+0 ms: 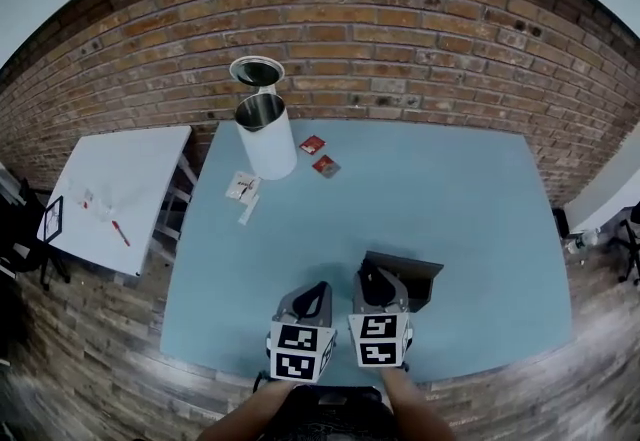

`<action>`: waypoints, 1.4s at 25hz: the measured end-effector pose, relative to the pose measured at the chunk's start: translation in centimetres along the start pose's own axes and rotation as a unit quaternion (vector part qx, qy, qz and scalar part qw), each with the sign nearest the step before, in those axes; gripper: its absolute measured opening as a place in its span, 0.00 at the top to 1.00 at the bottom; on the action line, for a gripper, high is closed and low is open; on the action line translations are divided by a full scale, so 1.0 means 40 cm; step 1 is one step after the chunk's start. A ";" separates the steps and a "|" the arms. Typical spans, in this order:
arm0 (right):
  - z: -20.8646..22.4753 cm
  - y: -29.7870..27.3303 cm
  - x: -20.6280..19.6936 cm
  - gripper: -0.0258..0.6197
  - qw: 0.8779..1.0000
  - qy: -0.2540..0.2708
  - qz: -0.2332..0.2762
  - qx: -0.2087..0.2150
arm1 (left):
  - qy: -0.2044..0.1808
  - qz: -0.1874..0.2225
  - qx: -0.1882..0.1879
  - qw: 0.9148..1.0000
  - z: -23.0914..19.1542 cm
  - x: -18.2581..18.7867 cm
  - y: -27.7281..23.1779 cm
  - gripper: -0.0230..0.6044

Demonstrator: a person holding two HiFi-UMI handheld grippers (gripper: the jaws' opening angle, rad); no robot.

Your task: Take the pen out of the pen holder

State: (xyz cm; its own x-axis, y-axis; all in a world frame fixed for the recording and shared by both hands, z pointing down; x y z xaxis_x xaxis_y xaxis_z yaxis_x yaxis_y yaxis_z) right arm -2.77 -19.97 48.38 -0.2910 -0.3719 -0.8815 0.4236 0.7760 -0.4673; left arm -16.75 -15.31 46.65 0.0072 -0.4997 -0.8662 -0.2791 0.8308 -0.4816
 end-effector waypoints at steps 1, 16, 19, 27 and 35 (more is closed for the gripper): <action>-0.004 -0.005 0.001 0.81 1.000 0.000 -0.002 -0.008 | -0.001 0.000 -0.005 1.000 -0.008 0.002 0.000 0.97; -0.051 -0.049 -0.021 0.80 0.991 -0.003 -0.028 -0.127 | -0.030 -0.006 -0.074 0.997 -0.071 0.014 -0.006 0.97; -0.056 -0.050 -0.023 0.85 0.990 -0.001 -0.028 -0.139 | -0.035 -0.006 -0.086 0.996 -0.069 0.012 0.000 0.97; -0.065 -0.018 -0.012 0.88 0.989 0.007 0.002 -0.145 | -0.039 -0.003 -0.103 0.994 -0.080 0.003 0.014 0.97; -0.068 0.058 0.031 0.88 0.985 0.012 0.072 -0.159 | -0.043 0.004 -0.125 0.991 -0.065 -0.002 0.029 0.97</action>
State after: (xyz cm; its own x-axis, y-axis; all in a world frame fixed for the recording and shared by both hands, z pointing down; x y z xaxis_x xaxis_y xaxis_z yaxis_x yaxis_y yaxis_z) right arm -4.50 -17.25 46.39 -0.2693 -0.2382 -0.9331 0.1730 0.9412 -0.2902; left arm -19.55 -14.95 46.51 0.0831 -0.4619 -0.8830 -0.5079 0.7427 -0.4363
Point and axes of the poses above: the fingertips, and each gripper's own axes: y backward along the fingers, z to its right, x out of its top, the point moved 10 cm from there along y, backward along the fingers, and after that the axes turned 1 degree about -x, right-handed, at the moved point
